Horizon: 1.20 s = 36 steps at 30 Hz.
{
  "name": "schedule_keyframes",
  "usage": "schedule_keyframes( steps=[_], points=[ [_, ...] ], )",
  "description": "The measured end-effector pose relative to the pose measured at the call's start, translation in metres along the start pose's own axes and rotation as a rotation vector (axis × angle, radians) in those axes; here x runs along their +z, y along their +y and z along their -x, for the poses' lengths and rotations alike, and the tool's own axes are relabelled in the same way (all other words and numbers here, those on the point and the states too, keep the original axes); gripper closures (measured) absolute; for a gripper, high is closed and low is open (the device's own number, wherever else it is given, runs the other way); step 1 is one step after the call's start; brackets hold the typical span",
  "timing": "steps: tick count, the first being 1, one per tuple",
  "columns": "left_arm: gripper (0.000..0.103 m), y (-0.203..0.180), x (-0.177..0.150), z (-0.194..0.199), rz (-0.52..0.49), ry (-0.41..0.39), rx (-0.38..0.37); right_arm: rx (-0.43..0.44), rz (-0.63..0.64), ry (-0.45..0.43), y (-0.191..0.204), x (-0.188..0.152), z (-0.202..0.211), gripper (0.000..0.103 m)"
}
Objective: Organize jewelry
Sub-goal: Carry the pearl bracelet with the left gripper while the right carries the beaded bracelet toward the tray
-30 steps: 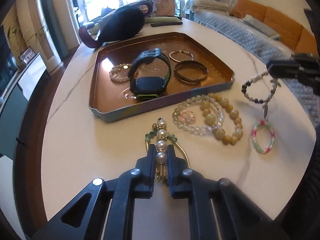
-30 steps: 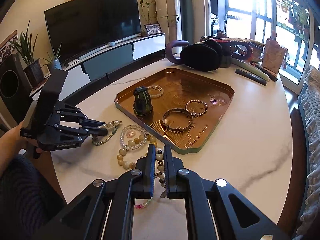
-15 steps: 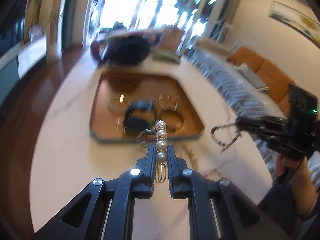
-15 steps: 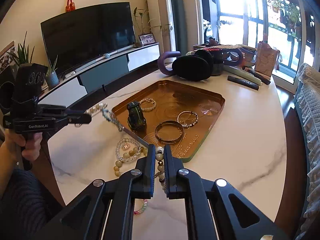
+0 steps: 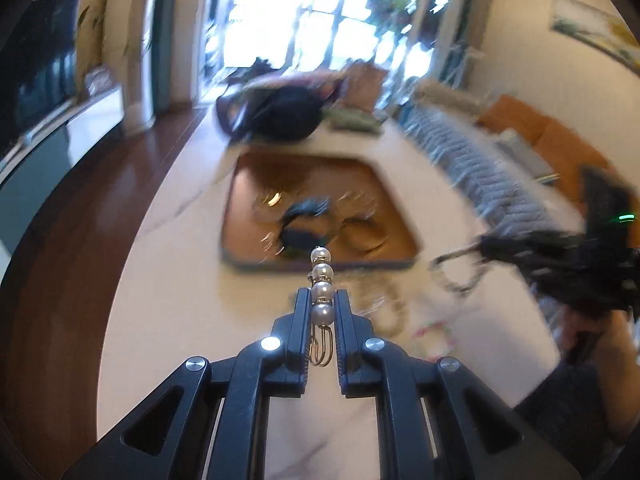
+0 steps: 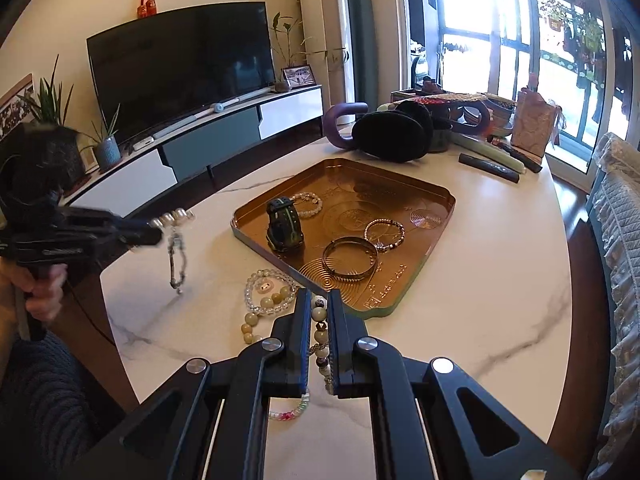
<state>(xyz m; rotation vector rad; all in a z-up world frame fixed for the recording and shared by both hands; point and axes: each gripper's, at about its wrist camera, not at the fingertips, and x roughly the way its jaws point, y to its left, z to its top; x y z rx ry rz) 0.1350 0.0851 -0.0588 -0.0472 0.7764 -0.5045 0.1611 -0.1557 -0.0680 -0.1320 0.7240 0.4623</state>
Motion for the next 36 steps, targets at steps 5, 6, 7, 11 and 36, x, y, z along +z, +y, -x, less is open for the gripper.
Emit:
schedule_keyframes(
  steps=[5, 6, 7, 11, 36],
  points=[
    [0.092, 0.009, -0.005, -0.022, -0.009, 0.077, 0.065, -0.002, -0.007, 0.018, 0.000, -0.002, -0.006, 0.096],
    [0.092, 0.029, -0.016, -0.048, 0.064, 0.195, 0.144, -0.002, -0.007, 0.023, 0.001, -0.003, -0.007, 0.096],
    [0.092, 0.036, -0.020, -0.053, 0.103, 0.212, 0.131, -0.002, -0.006, 0.027, 0.002, -0.003, -0.009, 0.096],
    [0.092, 0.000, -0.006, -0.019, -0.002, 0.047, 0.052, -0.008, 0.009, 0.030, 0.005, -0.004, -0.008, 0.096],
    [0.092, -0.011, 0.057, 0.005, -0.060, -0.147, 0.209, 0.007, -0.027, -0.146, 0.006, 0.058, 0.042, 0.096]
  ],
)
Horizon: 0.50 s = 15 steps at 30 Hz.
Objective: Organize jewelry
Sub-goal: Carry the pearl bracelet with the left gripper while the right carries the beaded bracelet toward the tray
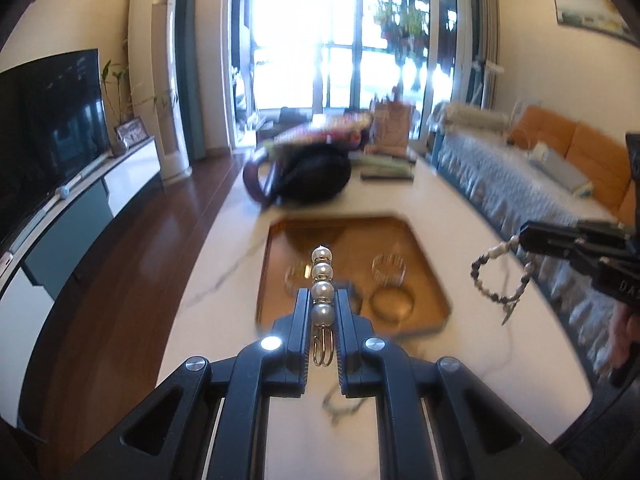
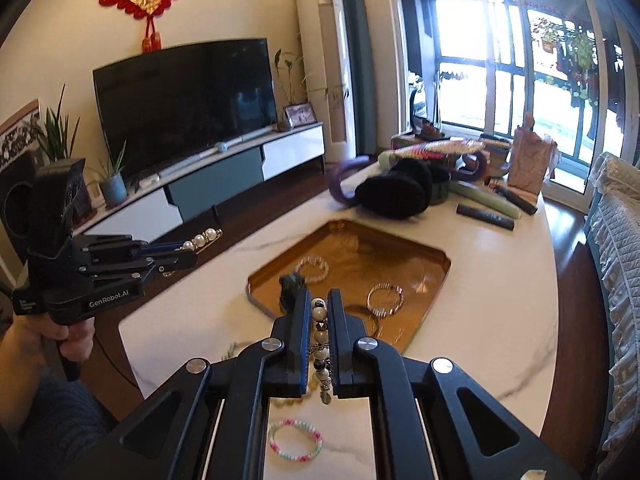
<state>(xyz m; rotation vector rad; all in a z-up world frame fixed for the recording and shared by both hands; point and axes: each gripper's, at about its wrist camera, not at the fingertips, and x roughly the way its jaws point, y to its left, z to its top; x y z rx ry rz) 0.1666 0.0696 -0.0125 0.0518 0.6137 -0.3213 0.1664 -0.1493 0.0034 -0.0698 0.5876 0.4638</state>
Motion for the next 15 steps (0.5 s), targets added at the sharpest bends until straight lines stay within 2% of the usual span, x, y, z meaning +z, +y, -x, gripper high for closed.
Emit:
schedule_keyframes(
  steps=[5, 8, 11, 15],
  points=[
    [0.092, 0.006, 0.050, 0.010, 0.081, -0.111, -0.089, 0.005, -0.040, -0.097, -0.009, 0.043, 0.012, 0.096],
    [0.092, 0.003, 0.074, 0.006, 0.073, -0.162, -0.073, 0.002, -0.040, -0.141, -0.010, 0.065, 0.011, 0.096],
    [0.092, 0.003, 0.088, -0.007, 0.072, -0.179, -0.086, -0.008, -0.033, -0.163, -0.014, 0.081, 0.001, 0.096],
    [0.092, 0.009, 0.100, -0.043, 0.072, -0.158, -0.080, 0.018, -0.054, -0.153, -0.028, 0.097, -0.029, 0.096]
  ],
)
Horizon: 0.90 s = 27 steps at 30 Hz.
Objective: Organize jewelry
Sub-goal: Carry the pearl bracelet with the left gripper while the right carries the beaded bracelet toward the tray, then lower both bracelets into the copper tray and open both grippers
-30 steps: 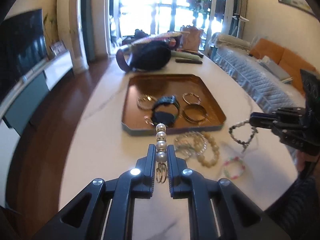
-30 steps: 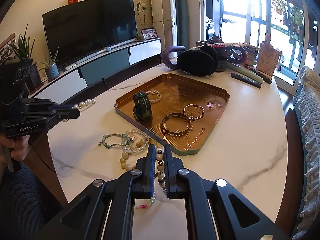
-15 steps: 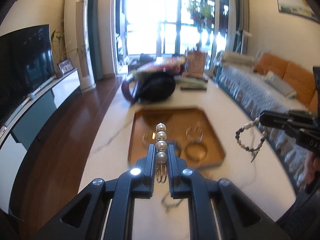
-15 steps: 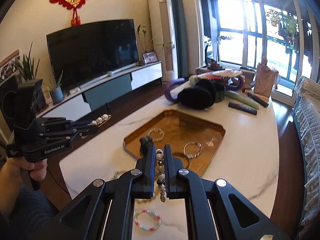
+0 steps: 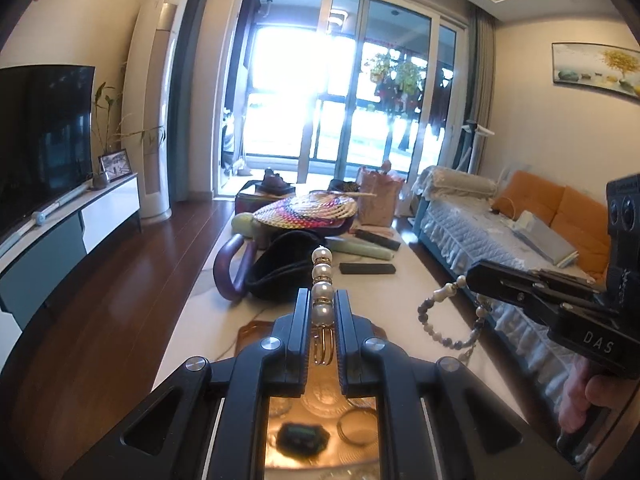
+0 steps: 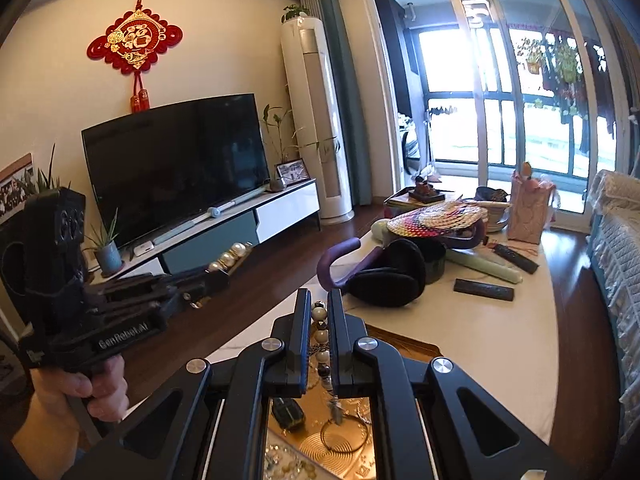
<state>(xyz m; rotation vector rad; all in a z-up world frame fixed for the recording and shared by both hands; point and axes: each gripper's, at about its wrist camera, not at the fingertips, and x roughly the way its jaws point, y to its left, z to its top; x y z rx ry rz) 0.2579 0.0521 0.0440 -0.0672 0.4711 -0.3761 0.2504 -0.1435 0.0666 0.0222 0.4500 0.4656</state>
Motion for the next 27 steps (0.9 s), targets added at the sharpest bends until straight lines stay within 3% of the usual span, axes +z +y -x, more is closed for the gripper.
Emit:
schedule_keyframes(
  steps=[7, 16, 19, 22, 23, 24, 25, 26, 27],
  points=[
    [0.092, 0.018, -0.001, -0.075, 0.033, 0.046, -0.032, -0.032, 0.001, 0.062, -0.031, 0.000, -0.066, 0.096],
    [0.092, 0.046, -0.080, -0.206, 0.114, 0.343, 0.030, -0.074, -0.128, 0.299, -0.094, -0.077, -0.173, 0.096],
    [0.092, 0.057, -0.096, -0.219, 0.192, 0.384, 0.032, -0.096, -0.169, 0.352, -0.111, -0.098, -0.187, 0.096],
    [0.090, 0.051, -0.092, -0.212, 0.172, 0.395, 0.061, -0.133, -0.181, 0.352, -0.115, -0.099, -0.184, 0.095],
    [0.082, 0.049, -0.090, -0.208, 0.167, 0.397, 0.076, -0.157, -0.176, 0.359, -0.113, -0.096, -0.182, 0.091],
    [0.058, 0.046, -0.086, -0.200, 0.168, 0.403, 0.097, -0.178, -0.171, 0.362, -0.112, -0.092, -0.178, 0.084],
    [0.043, 0.046, -0.080, -0.195, 0.173, 0.400, 0.112, -0.189, -0.169, 0.343, -0.109, -0.087, -0.171, 0.078],
    [0.022, 0.043, -0.076, -0.182, 0.173, 0.375, 0.122, -0.199, -0.167, 0.327, -0.106, -0.084, -0.166, 0.056],
    [0.020, 0.038, -0.070, -0.167, 0.156, 0.340, 0.122, -0.218, -0.161, 0.310, -0.101, -0.079, -0.157, 0.033]
  ],
)
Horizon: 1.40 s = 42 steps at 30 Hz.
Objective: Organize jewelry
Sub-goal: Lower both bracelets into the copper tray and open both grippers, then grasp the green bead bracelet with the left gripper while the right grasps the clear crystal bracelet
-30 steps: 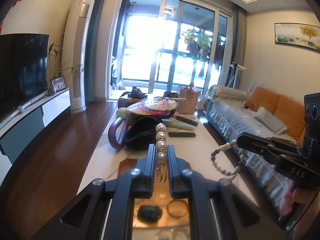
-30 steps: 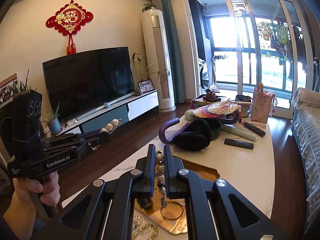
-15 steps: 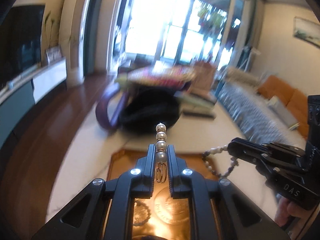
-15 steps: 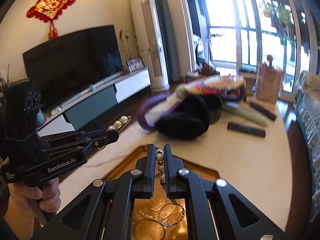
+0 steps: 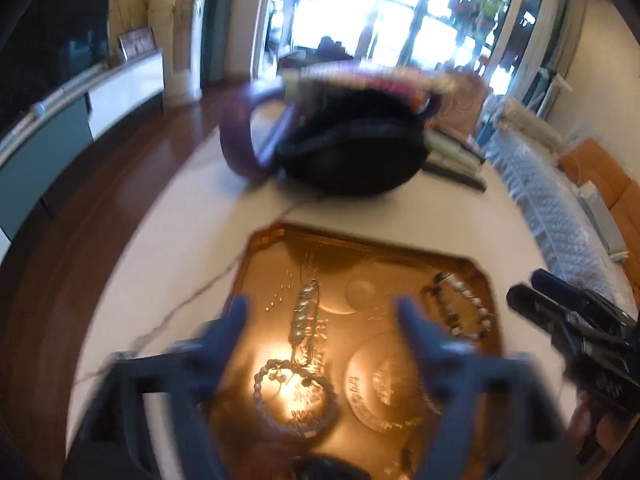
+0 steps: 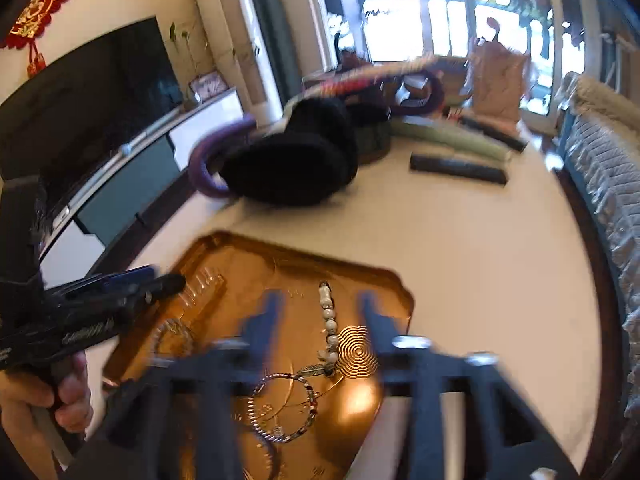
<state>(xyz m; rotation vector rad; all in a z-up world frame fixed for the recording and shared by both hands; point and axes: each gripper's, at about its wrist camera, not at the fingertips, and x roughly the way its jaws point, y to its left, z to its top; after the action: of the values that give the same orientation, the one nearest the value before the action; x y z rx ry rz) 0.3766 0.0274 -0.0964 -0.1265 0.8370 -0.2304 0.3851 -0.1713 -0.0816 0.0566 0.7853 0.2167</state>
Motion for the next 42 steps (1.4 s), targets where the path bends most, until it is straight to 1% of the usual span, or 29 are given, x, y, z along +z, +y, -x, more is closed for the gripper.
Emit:
schedule_keyframes(
  steps=[2, 4, 6, 7, 8, 10, 11, 12, 13, 14, 15, 16, 18, 19, 20, 22, 23, 24, 25, 26, 27, 29, 31, 32, 34, 37, 40, 41, 42],
  points=[
    [0.020, -0.012, -0.001, 0.028, -0.046, -0.037, 0.019, -0.007, 0.023, -0.047, 0.011, 0.002, 0.024, 0.022],
    [0.020, -0.023, -0.008, 0.060, -0.074, -0.070, 0.014, 0.002, 0.057, -0.104, 0.026, 0.002, 0.052, 0.020],
    [0.020, -0.029, -0.015, 0.089, -0.087, -0.105, 0.013, -0.046, 0.079, -0.161, 0.039, -0.003, 0.082, 0.019],
    [0.020, -0.031, -0.020, 0.107, -0.087, -0.126, 0.019, -0.052, 0.098, -0.195, 0.045, -0.008, 0.101, 0.019],
    [0.020, -0.031, -0.024, 0.118, -0.087, -0.139, 0.024, -0.037, 0.112, -0.203, 0.048, -0.012, 0.112, 0.019],
    [0.020, -0.033, -0.042, 0.151, -0.102, -0.198, 0.030, -0.003, 0.132, -0.189, 0.055, -0.023, 0.132, 0.019],
    [0.020, -0.033, -0.054, 0.165, -0.120, -0.231, 0.038, 0.015, 0.132, -0.190, 0.057, -0.034, 0.142, 0.019],
    [0.020, -0.033, -0.071, 0.178, -0.142, -0.249, 0.064, 0.040, 0.124, -0.191, 0.056, -0.046, 0.152, 0.019],
    [0.020, -0.031, -0.081, 0.184, -0.159, -0.249, 0.078, 0.073, 0.105, -0.179, 0.053, -0.059, 0.158, 0.019],
    [0.020, -0.027, -0.099, 0.191, -0.177, -0.239, 0.088, 0.099, 0.089, -0.165, 0.051, -0.068, 0.161, 0.018],
    [0.020, -0.021, -0.112, 0.195, -0.174, -0.227, 0.091, 0.119, 0.081, -0.146, 0.050, -0.078, 0.164, 0.018],
    [0.020, -0.016, -0.121, 0.196, -0.157, -0.220, 0.095, 0.121, 0.080, -0.122, 0.048, -0.093, 0.165, 0.018],
    [0.020, 0.000, -0.141, 0.195, -0.106, -0.194, 0.090, 0.085, 0.097, -0.108, 0.046, -0.112, 0.165, 0.017],
    [0.020, 0.007, -0.151, 0.189, -0.100, -0.160, 0.075, 0.073, 0.120, -0.103, 0.047, -0.121, 0.165, 0.018],
    [0.020, 0.010, -0.156, 0.184, -0.106, -0.130, 0.076, 0.068, 0.136, -0.095, 0.047, -0.126, 0.165, 0.018],
    [0.020, 0.013, -0.167, 0.176, -0.122, -0.081, 0.071, 0.073, 0.169, -0.077, 0.049, -0.133, 0.165, 0.024],
    [0.020, 0.011, -0.170, 0.173, -0.145, -0.060, 0.043, 0.075, 0.191, -0.072, 0.050, -0.137, 0.166, 0.030],
    [0.020, 0.008, -0.173, 0.171, -0.181, -0.057, 0.031, 0.077, 0.209, -0.062, 0.052, -0.141, 0.164, 0.035],
    [0.020, 0.007, -0.177, 0.172, -0.205, -0.069, 0.035, 0.084, 0.225, -0.043, 0.053, -0.147, 0.161, 0.037],
    [0.021, 0.003, -0.181, 0.170, -0.248, -0.070, 0.022, 0.089, 0.237, -0.023, 0.052, -0.152, 0.157, 0.047],
    [0.021, 0.000, -0.185, 0.165, -0.295, -0.051, -0.002, 0.096, 0.249, 0.012, 0.052, -0.159, 0.148, 0.060],
    [0.022, -0.005, -0.192, 0.152, -0.347, -0.005, -0.057, 0.098, 0.259, 0.079, 0.052, -0.170, 0.135, 0.070],
    [0.028, -0.013, -0.199, 0.133, -0.416, 0.049, -0.044, 0.111, 0.277, 0.099, 0.057, -0.175, 0.124, 0.072],
    [0.031, -0.016, -0.201, 0.130, -0.440, 0.057, -0.039, 0.129, 0.281, 0.103, 0.060, -0.177, 0.121, 0.072],
    [0.032, -0.019, -0.204, 0.120, -0.480, 0.062, -0.023, 0.191, 0.276, 0.106, 0.067, -0.178, 0.115, 0.072],
    [0.033, -0.015, -0.199, 0.107, -0.472, 0.078, -0.023, 0.267, 0.272, 0.118, 0.076, -0.178, 0.104, 0.071],
    [0.033, -0.007, -0.196, 0.094, -0.456, 0.106, -0.018, 0.323, 0.266, 0.127, 0.086, -0.175, 0.091, 0.071],
    [0.033, -0.004, -0.195, 0.090, -0.454, 0.121, -0.014, 0.328, 0.262, 0.130, 0.088, -0.174, 0.087, 0.071],
    [0.035, 0.000, -0.193, 0.089, -0.437, 0.116, -0.033, 0.337, 0.258, 0.138, 0.090, -0.172, 0.082, 0.071]
  ],
)
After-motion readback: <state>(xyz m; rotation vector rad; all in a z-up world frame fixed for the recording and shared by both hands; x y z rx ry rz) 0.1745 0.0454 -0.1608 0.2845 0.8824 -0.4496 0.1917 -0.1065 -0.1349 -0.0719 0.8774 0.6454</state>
